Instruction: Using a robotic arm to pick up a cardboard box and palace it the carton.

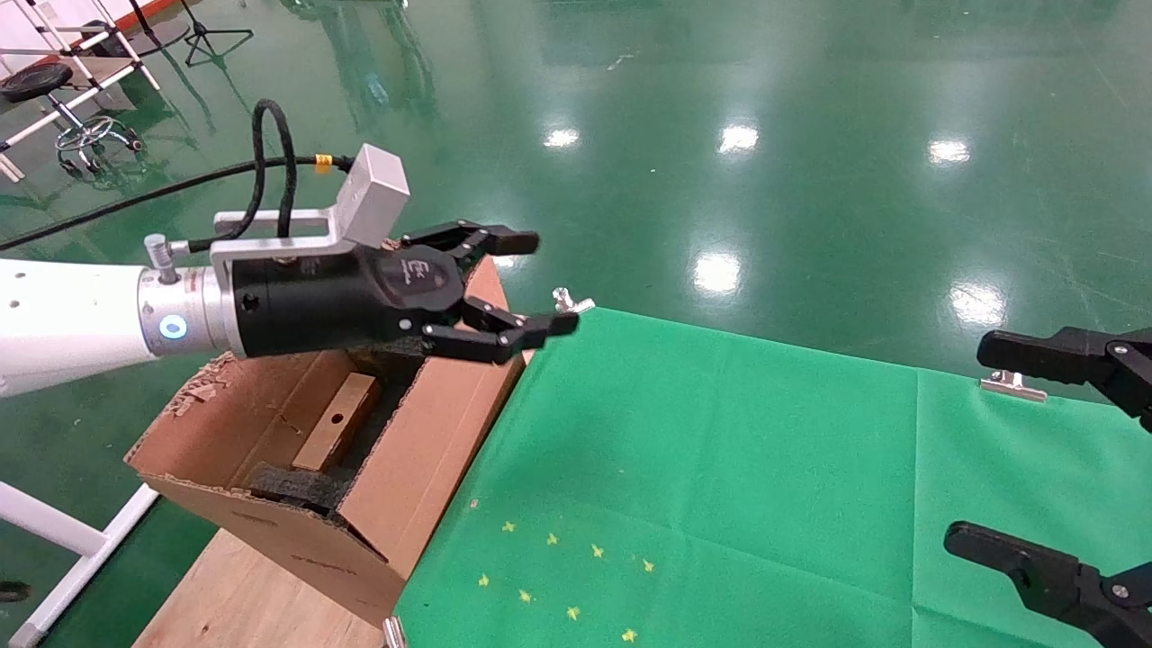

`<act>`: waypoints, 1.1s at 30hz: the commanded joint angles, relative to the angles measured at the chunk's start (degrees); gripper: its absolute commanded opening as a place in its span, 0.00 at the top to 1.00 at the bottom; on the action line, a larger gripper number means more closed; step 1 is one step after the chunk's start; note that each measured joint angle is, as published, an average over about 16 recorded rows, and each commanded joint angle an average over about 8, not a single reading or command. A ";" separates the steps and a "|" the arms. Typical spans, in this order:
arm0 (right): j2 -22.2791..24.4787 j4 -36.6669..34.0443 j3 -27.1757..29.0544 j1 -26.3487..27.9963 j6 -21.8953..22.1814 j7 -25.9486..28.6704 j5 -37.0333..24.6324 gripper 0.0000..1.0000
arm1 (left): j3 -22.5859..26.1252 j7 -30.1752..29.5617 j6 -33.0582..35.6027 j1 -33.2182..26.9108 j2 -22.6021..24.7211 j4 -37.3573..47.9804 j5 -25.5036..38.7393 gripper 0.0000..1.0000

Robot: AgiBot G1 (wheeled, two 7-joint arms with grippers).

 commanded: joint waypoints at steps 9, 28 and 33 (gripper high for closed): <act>0.00 0.00 0.00 0.00 0.00 0.00 0.00 0.00 | -2.69 2.46 4.93 5.72 -0.20 -8.25 -9.11 0.00; 0.01 -0.01 0.01 -0.02 0.02 0.00 0.01 0.00 | -5.64 5.00 10.24 11.89 -0.46 -17.07 -18.96 0.00; 0.01 -0.01 0.01 -0.02 0.02 0.00 0.01 0.00 | -5.48 4.90 9.95 11.56 -0.46 -16.59 -18.42 0.00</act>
